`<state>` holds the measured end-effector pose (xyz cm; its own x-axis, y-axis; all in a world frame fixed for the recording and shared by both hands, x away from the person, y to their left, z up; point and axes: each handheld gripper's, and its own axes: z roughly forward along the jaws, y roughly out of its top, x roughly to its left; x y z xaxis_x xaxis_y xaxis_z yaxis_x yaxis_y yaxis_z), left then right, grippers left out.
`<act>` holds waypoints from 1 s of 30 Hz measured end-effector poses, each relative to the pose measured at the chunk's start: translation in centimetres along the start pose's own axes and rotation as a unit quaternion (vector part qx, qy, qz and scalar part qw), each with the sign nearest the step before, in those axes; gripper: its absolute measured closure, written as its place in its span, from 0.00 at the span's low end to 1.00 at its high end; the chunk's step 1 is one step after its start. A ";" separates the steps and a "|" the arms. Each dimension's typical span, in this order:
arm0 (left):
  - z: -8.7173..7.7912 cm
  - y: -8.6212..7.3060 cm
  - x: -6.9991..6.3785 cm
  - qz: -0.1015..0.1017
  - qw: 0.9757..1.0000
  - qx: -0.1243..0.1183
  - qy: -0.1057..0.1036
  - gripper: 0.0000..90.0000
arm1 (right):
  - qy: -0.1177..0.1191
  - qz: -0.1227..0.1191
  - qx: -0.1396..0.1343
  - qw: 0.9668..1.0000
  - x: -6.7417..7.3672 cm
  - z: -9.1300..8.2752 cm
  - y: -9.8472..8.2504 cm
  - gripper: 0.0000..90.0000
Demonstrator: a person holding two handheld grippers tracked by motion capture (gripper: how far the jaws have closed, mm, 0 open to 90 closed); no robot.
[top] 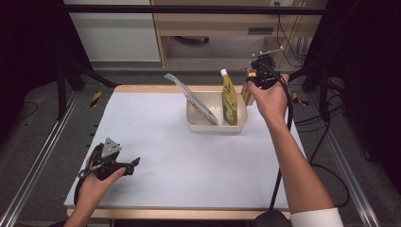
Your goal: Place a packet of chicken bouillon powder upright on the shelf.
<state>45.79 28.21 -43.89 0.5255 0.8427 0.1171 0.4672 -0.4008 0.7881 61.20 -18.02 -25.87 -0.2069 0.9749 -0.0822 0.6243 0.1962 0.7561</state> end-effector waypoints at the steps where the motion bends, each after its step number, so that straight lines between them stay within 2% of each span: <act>1: 0.0 0.0 0.0 0.000 1.000 0.000 0.000 0.08 | -0.001 0.000 0.000 1.000 0.0 0.1 0.1 0.75; 5: 0.0 0.1 0.0 0.006 1.000 0.000 0.001 0.08 | -0.006 -0.002 0.001 1.000 0.2 0.5 0.3 0.75; 14: -0.2 0.0 0.3 0.000 1.000 -0.003 0.001 0.08 | -0.006 0.003 0.012 1.000 0.9 1.9 0.6 0.75; 30: -0.2 0.0 0.4 0.001 1.000 -0.004 -0.001 0.08 | -0.004 0.025 0.028 0.999 0.9 3.7 -1.1 0.76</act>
<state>45.82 28.60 -43.69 0.5275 0.8414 0.1172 0.4610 -0.3994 0.7924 63.09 -16.95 -29.16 -0.1683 0.9844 -0.0516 0.6745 0.1532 0.7222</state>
